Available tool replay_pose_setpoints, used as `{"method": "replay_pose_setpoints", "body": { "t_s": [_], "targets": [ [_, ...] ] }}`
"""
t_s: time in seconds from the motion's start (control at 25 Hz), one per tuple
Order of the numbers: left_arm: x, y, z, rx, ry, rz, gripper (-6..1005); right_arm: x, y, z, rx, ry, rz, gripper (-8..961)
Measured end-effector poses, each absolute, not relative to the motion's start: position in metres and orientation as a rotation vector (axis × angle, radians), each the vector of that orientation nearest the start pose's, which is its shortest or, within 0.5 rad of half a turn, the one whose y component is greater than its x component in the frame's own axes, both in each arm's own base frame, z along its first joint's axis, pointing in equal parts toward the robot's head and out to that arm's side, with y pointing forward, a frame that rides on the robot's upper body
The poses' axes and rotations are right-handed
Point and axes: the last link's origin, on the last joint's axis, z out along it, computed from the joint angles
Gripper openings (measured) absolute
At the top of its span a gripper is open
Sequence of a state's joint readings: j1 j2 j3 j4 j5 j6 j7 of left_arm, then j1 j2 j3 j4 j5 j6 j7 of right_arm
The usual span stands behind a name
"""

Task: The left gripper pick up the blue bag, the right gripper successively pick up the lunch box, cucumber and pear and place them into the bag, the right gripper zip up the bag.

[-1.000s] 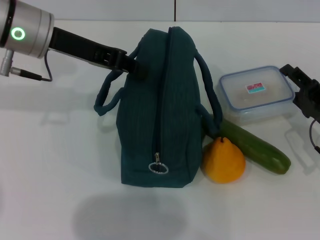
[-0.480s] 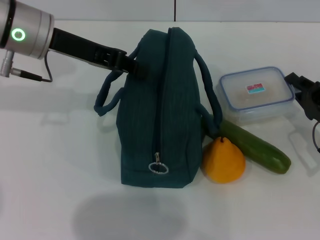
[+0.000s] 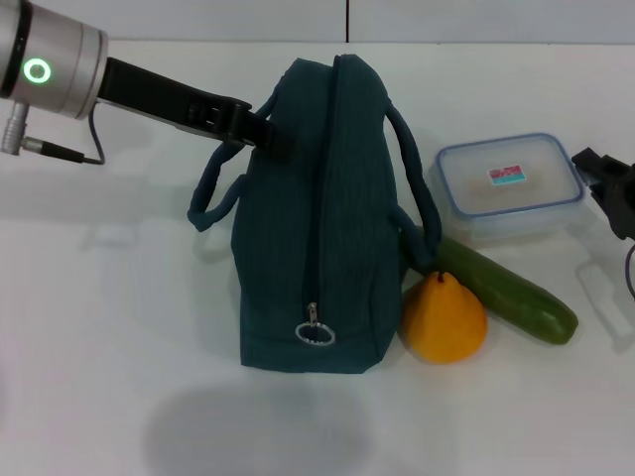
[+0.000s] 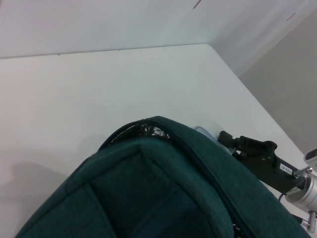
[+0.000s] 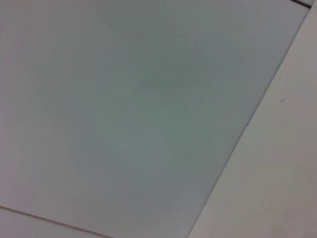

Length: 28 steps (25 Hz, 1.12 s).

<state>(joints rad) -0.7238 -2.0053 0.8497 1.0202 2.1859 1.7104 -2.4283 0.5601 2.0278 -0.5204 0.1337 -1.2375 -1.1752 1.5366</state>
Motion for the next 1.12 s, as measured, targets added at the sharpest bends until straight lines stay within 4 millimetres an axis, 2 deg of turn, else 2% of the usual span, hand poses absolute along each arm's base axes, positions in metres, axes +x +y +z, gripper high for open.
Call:
{"method": "replay_pose_setpoints", "body": {
  "t_s": [0.04, 1.12],
  "targets": [
    [-0.176, 0.378, 0.053, -2.713, -1.372, -0.313, 39, 0.319, 0.332, -0.041, -1.448, 1.761, 1.382, 105],
    [-0.173, 0.378, 0.052, -2.723, -1.366, -0.317, 39, 0.316, 0.323, -0.025, -1.545, 1.656, 1.46, 96]
  ]
}}
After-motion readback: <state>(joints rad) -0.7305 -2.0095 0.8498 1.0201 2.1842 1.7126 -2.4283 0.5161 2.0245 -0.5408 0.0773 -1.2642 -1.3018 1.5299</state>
